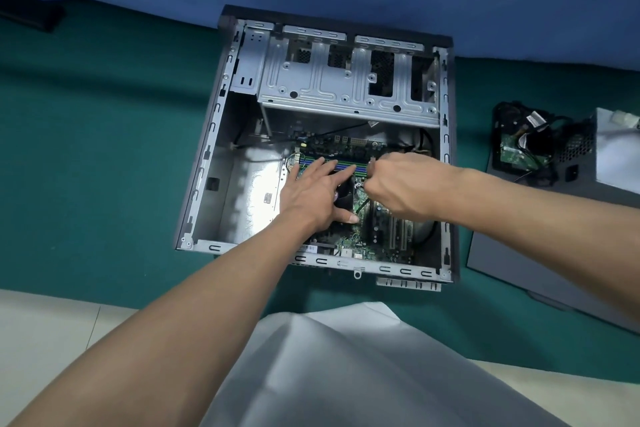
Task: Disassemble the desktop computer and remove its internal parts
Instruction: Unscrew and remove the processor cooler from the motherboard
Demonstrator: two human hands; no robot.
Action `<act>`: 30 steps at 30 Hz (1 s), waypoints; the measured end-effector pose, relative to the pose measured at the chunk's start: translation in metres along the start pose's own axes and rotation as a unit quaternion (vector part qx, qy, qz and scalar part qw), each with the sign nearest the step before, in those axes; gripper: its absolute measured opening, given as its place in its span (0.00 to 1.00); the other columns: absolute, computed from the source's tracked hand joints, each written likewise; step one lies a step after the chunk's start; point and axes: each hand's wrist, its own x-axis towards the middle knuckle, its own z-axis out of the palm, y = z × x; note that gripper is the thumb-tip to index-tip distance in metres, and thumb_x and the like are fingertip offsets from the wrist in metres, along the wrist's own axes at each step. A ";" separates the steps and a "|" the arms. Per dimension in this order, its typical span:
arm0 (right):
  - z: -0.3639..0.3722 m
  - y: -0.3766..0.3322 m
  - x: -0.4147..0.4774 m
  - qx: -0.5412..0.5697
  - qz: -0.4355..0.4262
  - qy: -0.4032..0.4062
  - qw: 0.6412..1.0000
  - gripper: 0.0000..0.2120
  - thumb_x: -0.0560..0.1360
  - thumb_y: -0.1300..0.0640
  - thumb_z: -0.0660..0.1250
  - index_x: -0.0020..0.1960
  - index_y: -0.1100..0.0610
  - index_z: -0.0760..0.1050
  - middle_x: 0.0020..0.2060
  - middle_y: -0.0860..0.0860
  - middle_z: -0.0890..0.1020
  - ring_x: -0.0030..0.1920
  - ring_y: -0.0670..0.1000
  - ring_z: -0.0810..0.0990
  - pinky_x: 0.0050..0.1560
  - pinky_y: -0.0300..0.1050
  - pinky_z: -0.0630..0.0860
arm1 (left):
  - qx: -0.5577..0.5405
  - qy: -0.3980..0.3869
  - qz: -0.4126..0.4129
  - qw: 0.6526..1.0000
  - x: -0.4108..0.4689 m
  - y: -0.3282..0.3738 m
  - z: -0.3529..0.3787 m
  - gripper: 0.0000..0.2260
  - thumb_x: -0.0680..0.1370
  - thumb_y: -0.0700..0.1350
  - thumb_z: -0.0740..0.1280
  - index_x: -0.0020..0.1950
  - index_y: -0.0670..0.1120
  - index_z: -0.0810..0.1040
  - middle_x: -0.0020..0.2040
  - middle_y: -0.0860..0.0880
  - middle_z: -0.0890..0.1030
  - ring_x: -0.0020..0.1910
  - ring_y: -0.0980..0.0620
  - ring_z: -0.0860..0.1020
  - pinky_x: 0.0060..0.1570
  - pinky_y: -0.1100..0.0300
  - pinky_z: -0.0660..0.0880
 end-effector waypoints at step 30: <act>-0.002 0.000 0.020 0.516 0.390 -0.269 0.713 0.10 0.82 0.59 0.54 0.59 0.63 0.68 0.30 0.52 0.72 0.22 0.45 0.61 0.21 0.36 0.59 | -0.072 -0.039 0.027 0.996 -0.002 -0.007 -0.014 0.45 0.69 0.57 0.75 0.79 0.60 0.51 0.80 0.55 0.52 0.78 0.51 0.49 0.76 0.51 0.49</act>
